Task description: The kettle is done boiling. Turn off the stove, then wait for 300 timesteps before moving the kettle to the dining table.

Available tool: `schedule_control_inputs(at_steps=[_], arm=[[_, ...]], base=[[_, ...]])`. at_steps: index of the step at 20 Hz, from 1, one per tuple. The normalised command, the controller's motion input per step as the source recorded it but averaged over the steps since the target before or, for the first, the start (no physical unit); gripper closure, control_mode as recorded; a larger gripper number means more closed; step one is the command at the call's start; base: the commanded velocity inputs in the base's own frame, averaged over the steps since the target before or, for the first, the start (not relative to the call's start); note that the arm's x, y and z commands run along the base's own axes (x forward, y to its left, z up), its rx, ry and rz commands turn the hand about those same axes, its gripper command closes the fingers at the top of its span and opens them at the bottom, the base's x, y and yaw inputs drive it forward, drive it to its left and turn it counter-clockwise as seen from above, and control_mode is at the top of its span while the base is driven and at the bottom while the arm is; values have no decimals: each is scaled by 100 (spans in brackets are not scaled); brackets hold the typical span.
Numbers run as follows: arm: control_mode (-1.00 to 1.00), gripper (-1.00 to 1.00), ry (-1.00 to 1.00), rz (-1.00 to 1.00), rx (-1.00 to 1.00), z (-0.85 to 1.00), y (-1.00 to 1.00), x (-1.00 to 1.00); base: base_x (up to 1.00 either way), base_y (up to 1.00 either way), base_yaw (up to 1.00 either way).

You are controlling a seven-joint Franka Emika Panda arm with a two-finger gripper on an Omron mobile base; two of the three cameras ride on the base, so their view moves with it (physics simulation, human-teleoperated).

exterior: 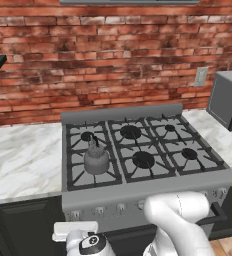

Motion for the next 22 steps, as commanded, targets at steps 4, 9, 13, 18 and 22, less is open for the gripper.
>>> schedule_control_inputs(at_steps=[4, 9, 13, 18, 22], arm=[[-100, -100, -4, 0, 0, 0, 9, -37], [-100, -100, -10, 0, 0, 0, 13, -53], [-100, -100, -10, 0, 0, 12, 10, -55], [-100, -100, -7, -3, 0, 34, 0, -57], [-100, -100, -1, -8, 0, 49, 0, -44]], base=[[0, 0, 0], [0, 0, 0], [0, 0, 0], [0, 0, 0], [0, 0, 0]])
